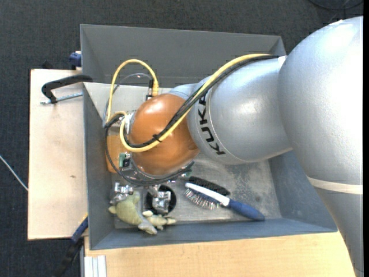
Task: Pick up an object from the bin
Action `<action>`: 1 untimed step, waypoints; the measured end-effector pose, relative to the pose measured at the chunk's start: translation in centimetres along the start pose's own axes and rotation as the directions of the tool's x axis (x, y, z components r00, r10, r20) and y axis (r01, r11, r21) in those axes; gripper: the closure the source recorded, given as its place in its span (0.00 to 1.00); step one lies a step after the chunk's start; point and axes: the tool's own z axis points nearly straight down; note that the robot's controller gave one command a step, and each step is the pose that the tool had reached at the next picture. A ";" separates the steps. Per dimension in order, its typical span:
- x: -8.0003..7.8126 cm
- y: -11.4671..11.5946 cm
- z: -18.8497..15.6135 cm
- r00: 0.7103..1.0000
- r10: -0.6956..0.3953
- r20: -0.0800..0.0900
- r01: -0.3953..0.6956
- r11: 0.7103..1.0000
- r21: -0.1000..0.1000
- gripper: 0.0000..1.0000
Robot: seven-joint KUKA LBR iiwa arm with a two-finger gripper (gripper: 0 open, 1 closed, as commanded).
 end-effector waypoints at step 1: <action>0.3 -0.2 -0.1 1.000 0.002 -0.009 -0.002 1.000 -0.001 1.00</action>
Offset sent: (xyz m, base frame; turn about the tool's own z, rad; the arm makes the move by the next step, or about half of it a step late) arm 0.0000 0.0000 0.0000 0.0000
